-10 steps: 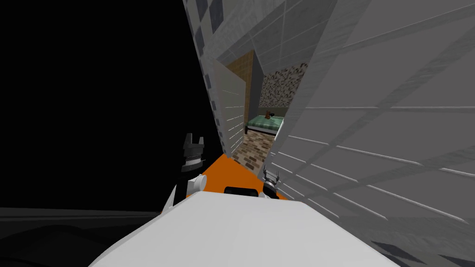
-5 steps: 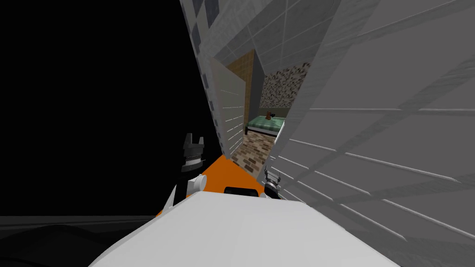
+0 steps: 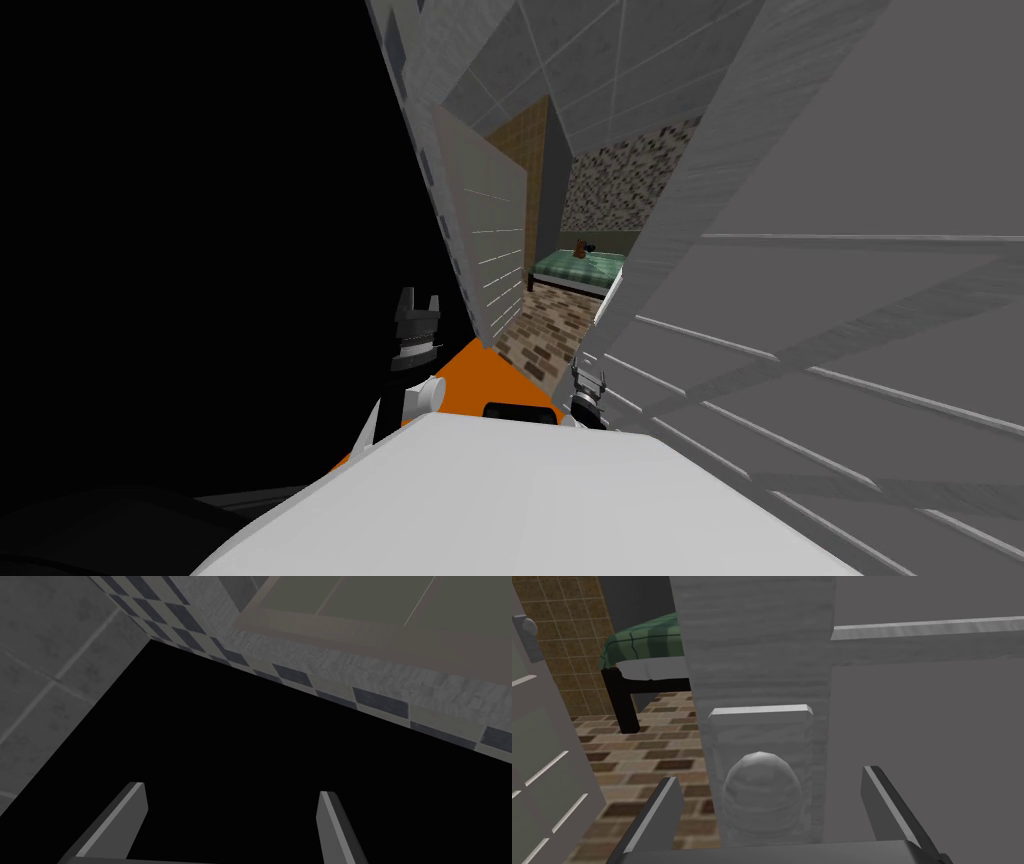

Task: Push the door open

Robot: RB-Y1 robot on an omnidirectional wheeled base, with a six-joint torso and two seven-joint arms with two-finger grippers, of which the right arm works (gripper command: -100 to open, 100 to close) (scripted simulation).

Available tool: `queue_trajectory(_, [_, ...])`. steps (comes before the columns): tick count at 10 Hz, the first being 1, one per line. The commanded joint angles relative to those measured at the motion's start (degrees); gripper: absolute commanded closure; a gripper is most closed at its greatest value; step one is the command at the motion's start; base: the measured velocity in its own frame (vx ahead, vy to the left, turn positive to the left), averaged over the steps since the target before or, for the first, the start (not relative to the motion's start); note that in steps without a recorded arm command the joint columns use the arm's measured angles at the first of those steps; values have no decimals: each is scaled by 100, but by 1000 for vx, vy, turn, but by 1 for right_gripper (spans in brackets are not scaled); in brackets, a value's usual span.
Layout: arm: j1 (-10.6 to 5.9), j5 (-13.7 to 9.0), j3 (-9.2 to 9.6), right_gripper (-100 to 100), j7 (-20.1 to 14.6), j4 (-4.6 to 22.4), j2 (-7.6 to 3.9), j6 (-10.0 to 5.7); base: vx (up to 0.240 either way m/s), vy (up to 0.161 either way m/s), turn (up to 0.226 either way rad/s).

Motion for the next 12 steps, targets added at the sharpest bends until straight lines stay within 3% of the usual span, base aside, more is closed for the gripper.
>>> queue_trajectory(1, [0,0,0,-100,0,0,0,0,82,-51,12])
queue_trajectory(2, [0,0,0,100,0,0,0,0,-15,5,-21])
queue_trajectory(7, [0,0,0,100,0,0,0,0,-9,8,5])
queue_trajectory(8, [-20,-61,-88,100,16,4,-75,-3,108,-19,-29])
queue_trajectory(12, [-22,-148,-213,100,39,10,-148,-34,152,-31,-34])
